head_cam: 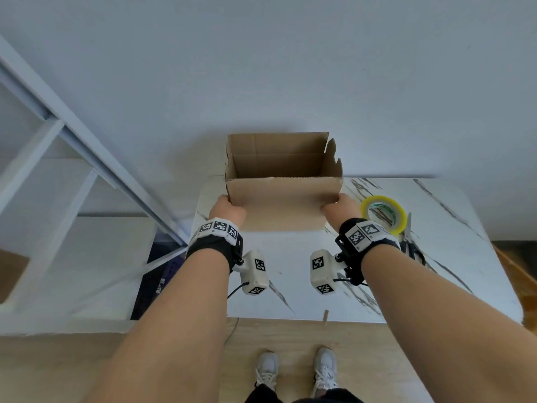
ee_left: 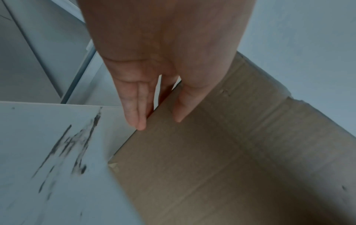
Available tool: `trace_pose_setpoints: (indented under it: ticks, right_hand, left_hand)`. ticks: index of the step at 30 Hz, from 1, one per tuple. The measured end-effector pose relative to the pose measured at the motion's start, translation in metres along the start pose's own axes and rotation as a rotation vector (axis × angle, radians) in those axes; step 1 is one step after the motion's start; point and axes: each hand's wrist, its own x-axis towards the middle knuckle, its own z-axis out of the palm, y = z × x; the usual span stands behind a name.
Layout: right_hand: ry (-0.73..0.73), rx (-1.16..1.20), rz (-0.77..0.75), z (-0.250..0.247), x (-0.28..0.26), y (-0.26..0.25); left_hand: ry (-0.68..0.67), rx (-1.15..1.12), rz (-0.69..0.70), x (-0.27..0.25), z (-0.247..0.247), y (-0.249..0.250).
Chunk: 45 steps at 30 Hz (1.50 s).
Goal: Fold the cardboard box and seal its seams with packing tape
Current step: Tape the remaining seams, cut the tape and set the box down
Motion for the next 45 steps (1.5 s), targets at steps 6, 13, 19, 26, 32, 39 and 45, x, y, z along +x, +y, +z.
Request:
trace_pose_setpoints:
  ticks: [6, 13, 19, 26, 32, 39, 45]
  right_hand:
    - [-0.053, 0.041, -0.014, 0.007, 0.015, -0.020]
    - [-0.068, 0.128, -0.045, 0.012, 0.020, -0.022]
    - [0.048, 0.174, 0.040, -0.001, 0.013, -0.007]
    - [0.171, 0.096, 0.138, -0.037, 0.000, 0.045]
    - [0.262, 0.023, 0.253, -0.069, -0.007, 0.109]
    - [0.159, -0.137, 0.355, -0.088, 0.016, 0.174]
    - [0.062, -0.223, 0.346, -0.082, 0.042, 0.198]
  left_hand:
    - [-0.073, -0.037, 0.016, 0.024, -0.005, 0.011]
    - [-0.062, -0.004, -0.004, 0.037, -0.004, 0.014]
    - [-0.028, 0.074, -0.089, 0.026, 0.009, 0.007]
    - [-0.212, 0.361, 0.142, 0.004, 0.045, 0.033]
    - [-0.309, 0.508, 0.361, -0.030, 0.101, 0.079]
    - [-0.364, 0.611, 0.546, -0.059, 0.174, 0.116]
    - [-0.384, 0.665, 0.638, -0.062, 0.232, 0.130]
